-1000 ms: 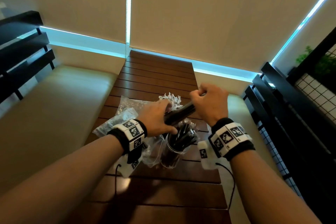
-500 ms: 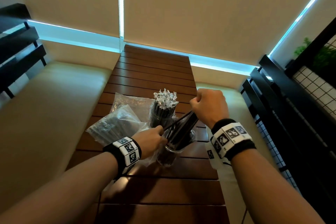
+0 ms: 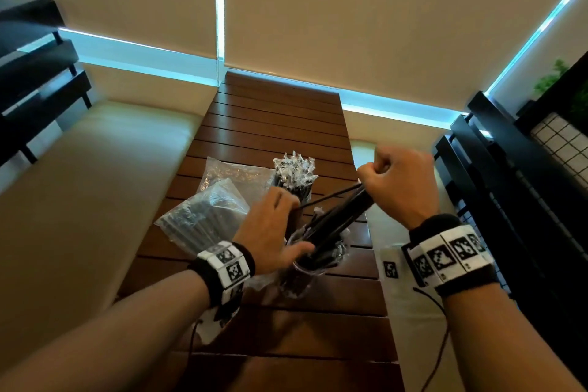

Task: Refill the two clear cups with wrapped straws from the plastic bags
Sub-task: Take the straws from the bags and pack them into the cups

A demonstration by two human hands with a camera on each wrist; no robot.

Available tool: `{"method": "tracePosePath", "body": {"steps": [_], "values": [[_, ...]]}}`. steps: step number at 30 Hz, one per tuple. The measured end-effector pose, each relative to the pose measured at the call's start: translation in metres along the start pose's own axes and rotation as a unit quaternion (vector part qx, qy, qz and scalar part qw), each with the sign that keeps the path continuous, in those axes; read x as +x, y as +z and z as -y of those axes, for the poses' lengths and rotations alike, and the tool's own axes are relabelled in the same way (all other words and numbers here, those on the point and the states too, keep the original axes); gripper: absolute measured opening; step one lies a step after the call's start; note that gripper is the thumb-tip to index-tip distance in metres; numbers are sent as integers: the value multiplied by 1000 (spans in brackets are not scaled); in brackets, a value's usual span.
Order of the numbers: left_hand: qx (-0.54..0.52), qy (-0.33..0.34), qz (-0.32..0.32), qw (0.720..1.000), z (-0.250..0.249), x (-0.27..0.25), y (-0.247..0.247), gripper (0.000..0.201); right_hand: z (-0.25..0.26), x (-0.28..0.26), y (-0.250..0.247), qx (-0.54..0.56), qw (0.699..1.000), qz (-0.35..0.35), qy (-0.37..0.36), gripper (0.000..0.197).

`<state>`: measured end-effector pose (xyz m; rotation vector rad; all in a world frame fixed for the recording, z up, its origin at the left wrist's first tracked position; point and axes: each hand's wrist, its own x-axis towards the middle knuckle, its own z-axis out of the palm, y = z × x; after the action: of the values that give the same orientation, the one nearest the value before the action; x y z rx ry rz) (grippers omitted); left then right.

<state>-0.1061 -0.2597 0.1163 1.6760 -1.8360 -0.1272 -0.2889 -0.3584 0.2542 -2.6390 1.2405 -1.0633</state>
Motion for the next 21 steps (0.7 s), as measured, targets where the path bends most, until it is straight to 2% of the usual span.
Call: {"method": "tracePosePath", "body": {"steps": [2,3,5,6,8,10,11,13,17,19,21], "values": [[-99,-20,4,995,-17,18,-10,90,11,7,-6,14,999,-5,-44,44],[-145,-33,34,988,-28,29,-15,87,18,9,-6,29,997,-15,-64,43],[-216,-48,66,973,-49,50,-17,55,31,14,-2,55,992,-53,-96,42],[-250,-58,53,965,-58,58,-18,42,37,16,-1,60,989,-78,-109,42],[-305,-89,9,948,-67,68,-17,36,44,20,-2,88,982,-117,-117,41],[-322,-111,-1,940,-71,73,-18,23,47,16,-6,165,976,-113,-90,30],[-335,-119,2,935,-69,74,-17,20,45,10,-6,208,972,-86,-60,32],[-387,-134,-5,912,-60,72,-15,22,29,-10,4,257,966,-9,20,54],[-419,-214,-45,881,-41,60,3,32,-20,-71,49,270,933,172,162,95],[-431,-248,-51,866,-37,56,16,31,-34,-98,74,244,914,264,190,120],[-426,-266,-52,863,-30,52,28,34,-38,-115,95,233,906,305,181,135]]}}
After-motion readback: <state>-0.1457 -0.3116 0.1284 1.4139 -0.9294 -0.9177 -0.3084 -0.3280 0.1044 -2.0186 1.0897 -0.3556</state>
